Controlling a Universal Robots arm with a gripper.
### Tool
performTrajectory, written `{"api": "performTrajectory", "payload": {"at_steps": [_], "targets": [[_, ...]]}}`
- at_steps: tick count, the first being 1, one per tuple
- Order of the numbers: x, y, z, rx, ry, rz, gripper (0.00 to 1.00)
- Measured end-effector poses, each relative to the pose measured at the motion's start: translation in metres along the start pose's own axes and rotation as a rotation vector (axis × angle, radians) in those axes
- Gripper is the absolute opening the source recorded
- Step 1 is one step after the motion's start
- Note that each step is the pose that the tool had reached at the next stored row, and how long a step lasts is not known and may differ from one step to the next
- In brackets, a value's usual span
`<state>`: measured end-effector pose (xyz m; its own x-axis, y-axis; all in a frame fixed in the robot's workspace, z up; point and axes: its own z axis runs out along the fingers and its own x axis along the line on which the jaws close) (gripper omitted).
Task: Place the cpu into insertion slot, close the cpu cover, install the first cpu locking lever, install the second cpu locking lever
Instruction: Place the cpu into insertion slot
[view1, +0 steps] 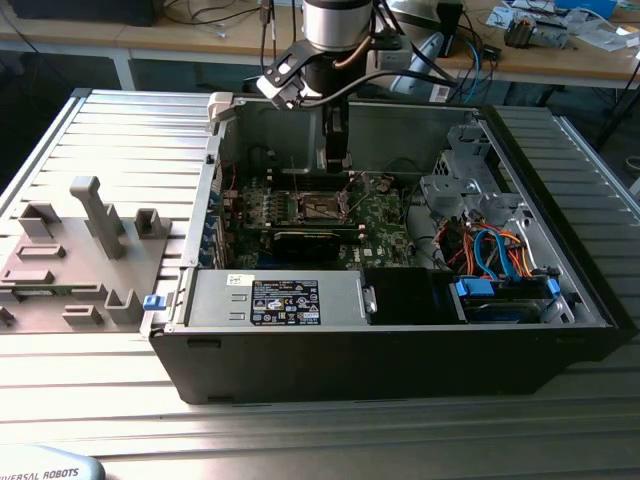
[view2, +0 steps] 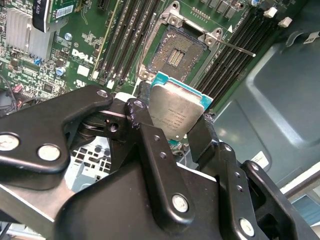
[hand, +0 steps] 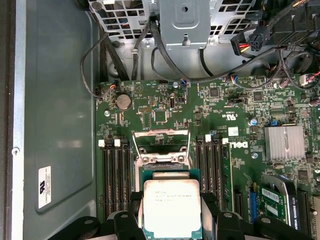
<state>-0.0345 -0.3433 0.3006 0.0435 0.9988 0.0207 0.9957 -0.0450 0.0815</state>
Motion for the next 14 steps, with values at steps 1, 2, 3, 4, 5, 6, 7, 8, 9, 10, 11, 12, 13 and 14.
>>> {"api": "performTrajectory", "payload": {"at_steps": [1,2,3,4,5,6,7,8,9,10,11,12,13,14], "targets": [[0.0000,0.0000,0.0001,0.0000,0.0000,0.000,0.54],[0.0000,0.0000,0.0003,0.0000,0.0000,0.000,0.54],[0.0000,0.0000,0.0005,0.0000,0.0000,0.000,0.54],[0.0000,0.0000,0.0006,0.0000,0.0000,0.000,0.54],[0.0000,-0.0001,0.0008,0.0000,0.0000,0.000,0.54],[0.0000,-0.0001,0.0010,0.0000,0.0000,0.000,0.54],[0.0000,-0.0001,0.0011,0.0000,-0.0001,0.000,0.54],[0.0000,-0.0001,0.0014,0.0000,0.0000,0.000,0.54],[0.0000,-0.0001,0.0016,0.0000,0.0000,0.000,0.54],[0.0000,-0.0002,0.0019,0.0000,0.0000,0.000,0.54],[0.0000,-0.0002,0.0022,0.0000,0.0000,0.000,0.54],[-0.0001,-0.0002,0.0025,0.0000,0.0000,0.000,0.54],[-0.0001,-0.0002,0.0027,0.0000,-0.0001,0.000,0.54],[-0.0001,-0.0002,0.0028,0.0000,-0.0001,0.000,0.54]]}}
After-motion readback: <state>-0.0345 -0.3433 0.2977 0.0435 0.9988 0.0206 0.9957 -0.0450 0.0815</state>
